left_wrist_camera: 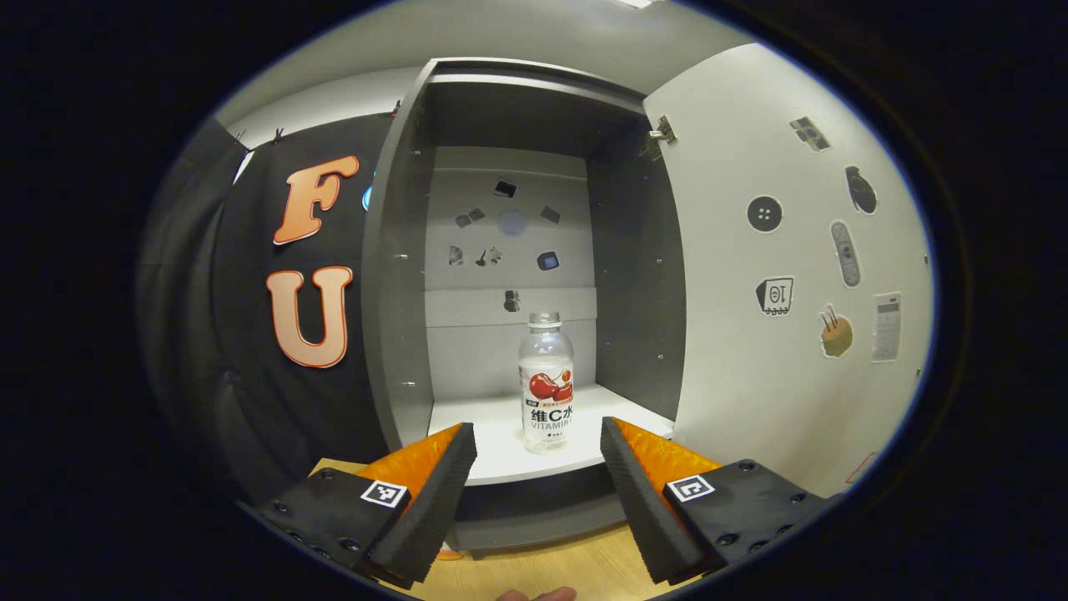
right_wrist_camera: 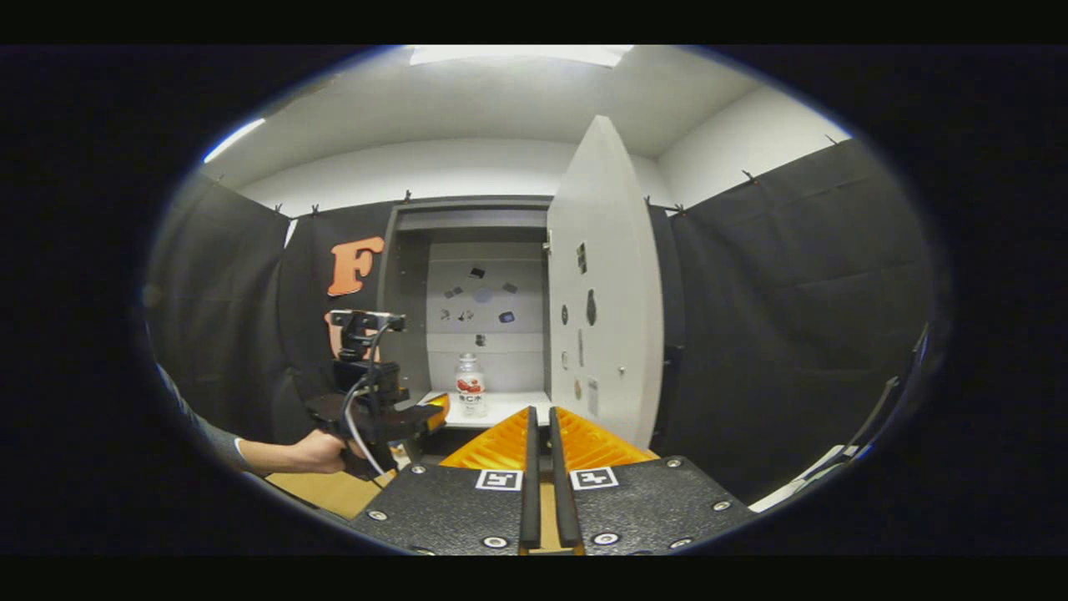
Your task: Open the cabinet door with the right hand, grasp the bottle in the cabinet with the left hand and place it on the coaster, then close the cabinet door with the right hand.
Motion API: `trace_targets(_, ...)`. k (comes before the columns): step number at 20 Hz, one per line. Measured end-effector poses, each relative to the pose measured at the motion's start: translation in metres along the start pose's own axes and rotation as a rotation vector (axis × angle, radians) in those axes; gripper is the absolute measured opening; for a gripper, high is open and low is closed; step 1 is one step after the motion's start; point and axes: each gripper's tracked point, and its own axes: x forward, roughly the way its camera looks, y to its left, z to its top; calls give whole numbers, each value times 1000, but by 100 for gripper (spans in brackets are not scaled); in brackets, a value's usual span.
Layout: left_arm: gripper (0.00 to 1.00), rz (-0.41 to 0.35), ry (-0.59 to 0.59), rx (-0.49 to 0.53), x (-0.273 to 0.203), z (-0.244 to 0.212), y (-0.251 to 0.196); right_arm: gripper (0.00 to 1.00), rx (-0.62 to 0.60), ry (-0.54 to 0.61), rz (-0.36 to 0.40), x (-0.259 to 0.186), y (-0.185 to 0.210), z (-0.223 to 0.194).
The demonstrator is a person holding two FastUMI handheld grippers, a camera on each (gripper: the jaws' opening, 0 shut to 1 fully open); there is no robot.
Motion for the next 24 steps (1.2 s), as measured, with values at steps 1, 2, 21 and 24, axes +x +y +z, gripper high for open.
trace_targets(1, 97, -6, 0, -4, 13, -1, 1, 7, 2, 18, 4, 1, 4, -4)
trace_targets(2, 97, -15, 0, -7, 26, -1, 0, 14, 7, 39, 3, 3, 6, -9)
trace_targets(21, 97, -93, 4, 1, 168, -24, -11, 0, 35, 213, -51, 18, 18, -43)
trace_targets(24, 96, -95, 7, 2, 167, -23, -11, 7, 45, 230, -49, 18, 20, -47)
